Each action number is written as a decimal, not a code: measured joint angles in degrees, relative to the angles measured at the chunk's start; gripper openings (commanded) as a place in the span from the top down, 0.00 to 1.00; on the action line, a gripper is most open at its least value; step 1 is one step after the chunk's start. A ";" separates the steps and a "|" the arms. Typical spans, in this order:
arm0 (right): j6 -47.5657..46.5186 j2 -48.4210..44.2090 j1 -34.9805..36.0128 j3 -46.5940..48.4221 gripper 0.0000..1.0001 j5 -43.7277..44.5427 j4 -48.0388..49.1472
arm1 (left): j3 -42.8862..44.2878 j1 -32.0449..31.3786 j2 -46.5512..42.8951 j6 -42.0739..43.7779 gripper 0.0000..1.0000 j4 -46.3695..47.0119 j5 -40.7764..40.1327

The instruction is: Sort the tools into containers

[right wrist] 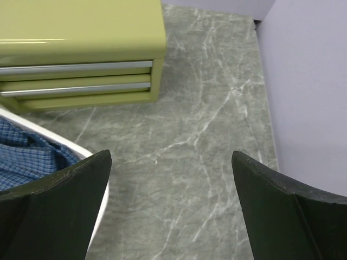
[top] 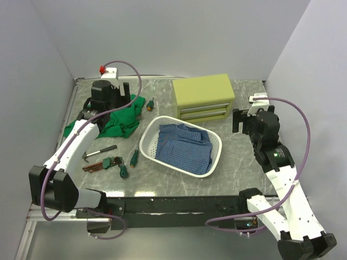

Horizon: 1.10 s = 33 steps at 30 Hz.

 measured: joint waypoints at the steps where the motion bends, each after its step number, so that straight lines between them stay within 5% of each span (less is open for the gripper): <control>1: 0.28 0.00 0.00 -0.02 0.00 -0.63 -0.02 | 0.00 0.00 0.00 0.02 0.04 -0.66 -0.17; 4: 0.04 0.04 0.00 -0.07 0.02 -3.61 -0.09 | -0.02 0.24 -0.04 0.59 0.04 -3.52 -0.44; 5: -0.66 -0.04 0.00 -0.15 0.10 -5.01 -0.11 | -0.02 0.57 -0.07 1.27 0.04 -4.83 0.22; 7: -2.38 -0.57 0.00 -0.74 0.33 -8.57 -0.04 | 0.13 1.25 -0.07 2.91 0.04 -8.28 2.80; 8: -3.08 -1.22 0.00 -1.53 0.62 -11.19 0.17 | 0.35 1.55 0.09 3.65 0.03 -10.75 3.98; 9: -3.93 -1.66 0.00 -2.12 0.79 -12.66 0.15 | 0.55 1.86 0.33 4.24 0.08 -12.68 4.76; 10: -4.63 -2.08 0.00 -2.64 0.94 -14.69 -0.07 | 0.63 2.29 0.61 5.11 0.15 -14.49 5.77; 11: -4.92 -2.03 0.00 -2.84 1.00 -16.33 -0.33 | 0.61 2.69 0.74 5.60 0.41 -15.76 6.58; 14: -5.07 0.35 0.00 -2.58 1.00 -19.78 -0.79 | -1.88 3.67 0.35 7.63 0.99 -16.72 8.59; 23: -1.33 10.82 0.00 -0.61 1.00 -22.03 -0.44 | -10.91 3.32 0.61 12.13 0.99 -16.41 11.26; 33: 1.31 10.75 -0.52 3.39 1.00 -18.18 0.50 | -4.42 -4.55 18.82 13.40 0.99 -14.75 16.74</control>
